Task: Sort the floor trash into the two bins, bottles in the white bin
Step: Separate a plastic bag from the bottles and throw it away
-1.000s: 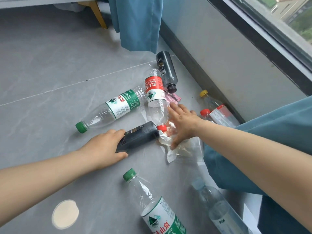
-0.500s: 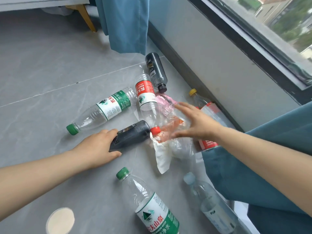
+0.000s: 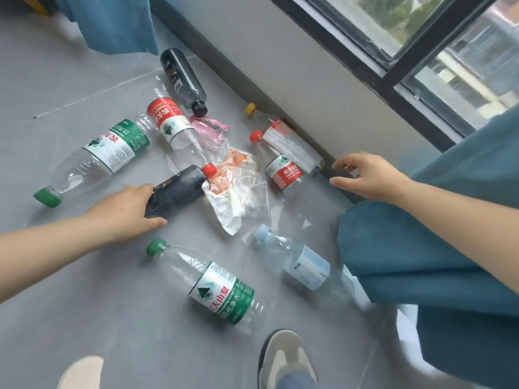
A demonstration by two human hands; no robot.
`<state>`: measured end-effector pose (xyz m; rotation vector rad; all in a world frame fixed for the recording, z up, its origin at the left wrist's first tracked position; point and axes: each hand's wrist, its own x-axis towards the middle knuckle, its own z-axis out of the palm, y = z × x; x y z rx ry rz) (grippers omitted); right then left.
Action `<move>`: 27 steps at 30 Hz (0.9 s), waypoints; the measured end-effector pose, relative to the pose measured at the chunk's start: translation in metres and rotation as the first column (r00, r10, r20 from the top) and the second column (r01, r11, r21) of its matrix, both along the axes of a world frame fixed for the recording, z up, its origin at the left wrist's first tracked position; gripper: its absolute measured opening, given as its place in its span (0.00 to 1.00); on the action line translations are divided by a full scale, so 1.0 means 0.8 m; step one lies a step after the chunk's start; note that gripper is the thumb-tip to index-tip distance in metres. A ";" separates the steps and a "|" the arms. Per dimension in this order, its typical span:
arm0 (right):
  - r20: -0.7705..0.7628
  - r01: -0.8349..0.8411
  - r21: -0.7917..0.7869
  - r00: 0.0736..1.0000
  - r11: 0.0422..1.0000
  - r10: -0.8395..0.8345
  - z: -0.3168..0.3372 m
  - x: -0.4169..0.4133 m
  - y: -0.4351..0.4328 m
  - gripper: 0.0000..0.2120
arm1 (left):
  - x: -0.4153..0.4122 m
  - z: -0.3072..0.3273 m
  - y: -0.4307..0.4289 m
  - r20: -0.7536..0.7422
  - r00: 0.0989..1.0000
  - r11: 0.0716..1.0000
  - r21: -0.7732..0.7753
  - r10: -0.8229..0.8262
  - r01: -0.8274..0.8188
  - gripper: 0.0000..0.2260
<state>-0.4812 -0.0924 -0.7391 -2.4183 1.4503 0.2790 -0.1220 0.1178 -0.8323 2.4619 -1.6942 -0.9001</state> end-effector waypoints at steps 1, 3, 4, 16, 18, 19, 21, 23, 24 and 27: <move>-0.043 0.008 0.017 0.999 1.000 -0.008 0.000 -0.009 0.009 0.17 | -0.006 0.002 -0.001 0.002 1.000 1.000 0.007 -0.008 0.008 0.18; -0.134 0.025 0.043 0.991 0.999 -0.019 -0.001 -0.023 0.022 0.19 | -0.016 0.003 0.000 -0.011 1.000 0.999 0.021 -0.024 0.024 0.19; -0.183 0.038 0.059 0.983 0.998 -0.026 -0.003 -0.027 0.026 0.20 | -0.021 0.003 0.000 -0.021 0.999 0.999 0.027 -0.029 0.030 0.18; -0.043 -0.015 -0.028 0.999 1.000 0.013 -0.042 0.058 -0.012 0.29 | -0.035 0.002 -0.008 -0.017 1.000 1.000 0.008 -0.009 0.009 0.18; -0.037 -0.020 -0.032 0.999 0.999 0.019 -0.052 0.072 -0.018 0.28 | -0.034 0.000 -0.009 -0.030 1.000 1.000 -0.009 0.005 -0.006 0.19; -0.037 -0.023 -0.033 0.999 0.999 0.022 -0.057 0.077 -0.021 0.28 | -0.034 -0.001 -0.008 -0.040 0.999 1.000 -0.014 0.014 -0.015 0.19; -0.042 -0.025 -0.037 0.999 0.999 0.023 -0.066 0.086 -0.026 0.29 | -0.033 -0.002 -0.007 -0.054 0.998 0.999 -0.015 0.027 -0.028 0.19; -0.047 -0.008 -0.043 0.999 0.999 0.006 -0.073 0.094 -0.028 0.30 | -0.033 -0.003 -0.005 -0.060 0.998 0.999 -0.016 0.031 -0.032 0.20; -0.035 0.010 -0.047 0.999 0.999 -0.012 -0.075 0.097 -0.030 0.30 | -0.033 -0.004 -0.005 -0.061 0.998 0.999 -0.020 0.031 -0.032 0.20; 0.025 0.016 -0.070 1.000 0.997 -0.015 -0.076 0.106 -0.034 0.24 | -0.033 -0.004 -0.007 -0.069 0.997 0.999 -0.027 0.032 -0.034 0.21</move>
